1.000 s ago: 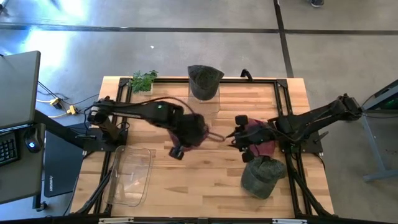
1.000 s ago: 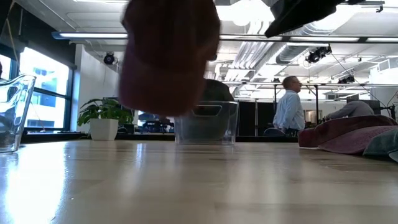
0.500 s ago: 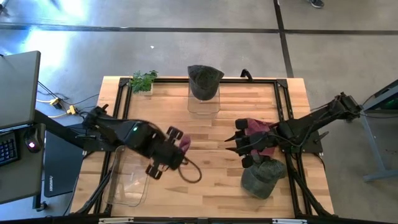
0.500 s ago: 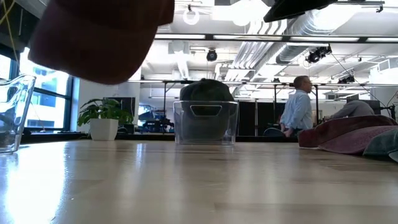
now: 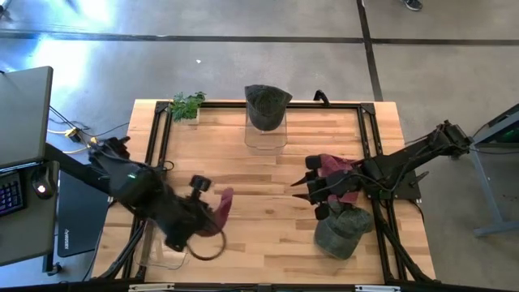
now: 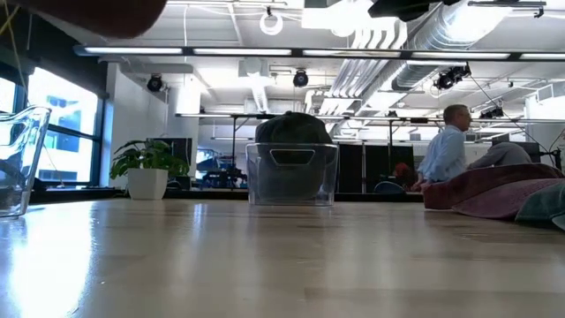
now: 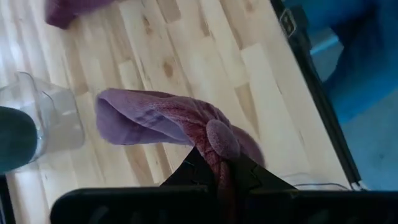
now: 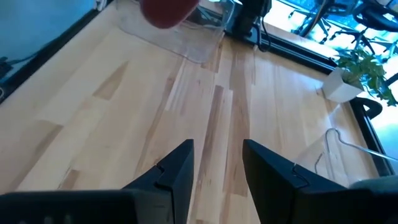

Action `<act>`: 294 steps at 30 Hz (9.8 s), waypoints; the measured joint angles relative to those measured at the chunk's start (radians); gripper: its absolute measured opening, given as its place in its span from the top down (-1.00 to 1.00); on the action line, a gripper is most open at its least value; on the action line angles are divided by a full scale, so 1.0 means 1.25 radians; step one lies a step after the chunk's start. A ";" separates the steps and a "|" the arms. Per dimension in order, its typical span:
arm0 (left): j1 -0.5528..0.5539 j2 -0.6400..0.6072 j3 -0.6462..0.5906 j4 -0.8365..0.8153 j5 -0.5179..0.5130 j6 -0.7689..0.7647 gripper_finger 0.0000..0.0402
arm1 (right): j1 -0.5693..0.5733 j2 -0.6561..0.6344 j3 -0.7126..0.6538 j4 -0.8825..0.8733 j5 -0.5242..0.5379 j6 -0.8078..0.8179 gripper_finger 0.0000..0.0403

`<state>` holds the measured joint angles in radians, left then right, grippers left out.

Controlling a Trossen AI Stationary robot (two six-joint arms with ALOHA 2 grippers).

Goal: Pick & Place hat
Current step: Put the left red cap into the bottom transparent bin, then put the black cap into the top transparent bin

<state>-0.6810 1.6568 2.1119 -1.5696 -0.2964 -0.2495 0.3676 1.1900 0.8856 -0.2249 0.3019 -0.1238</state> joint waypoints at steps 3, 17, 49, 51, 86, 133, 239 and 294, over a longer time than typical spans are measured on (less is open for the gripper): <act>-0.025 -0.045 -0.043 0.000 -0.001 -0.016 1.00 | 0.000 0.000 0.000 0.006 -0.022 -0.008 0.34; -0.033 -0.231 -0.382 -0.001 0.155 -0.134 1.00 | 0.000 0.000 0.000 0.063 -0.040 -0.012 0.34; -0.104 -0.251 -0.640 -0.001 -0.016 -0.226 0.76 | -0.001 0.000 0.000 0.120 -0.040 -0.027 0.34; -0.104 -0.251 -0.640 -0.001 -0.037 -0.225 0.65 | -0.001 0.000 0.000 0.122 -0.041 -0.027 0.34; -0.105 -0.316 -0.470 0.202 -0.357 -0.575 0.96 | -0.001 0.000 -0.001 0.108 -0.086 -0.033 0.34; 0.257 0.258 -0.665 1.514 0.011 0.070 0.92 | 0.258 -0.134 -0.249 -0.386 -0.271 1.083 0.48; 0.300 0.568 -0.202 1.102 0.149 0.219 0.40 | 0.442 0.031 -0.198 -0.120 0.048 0.993 0.16; 0.156 0.543 -0.066 0.960 -0.493 0.373 1.00 | 0.272 -0.178 -0.209 -0.230 0.149 0.722 -0.27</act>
<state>-0.4862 2.3356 2.0296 -0.3699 -0.9123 0.2162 0.7078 0.9673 0.6244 -0.5122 0.4877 0.7789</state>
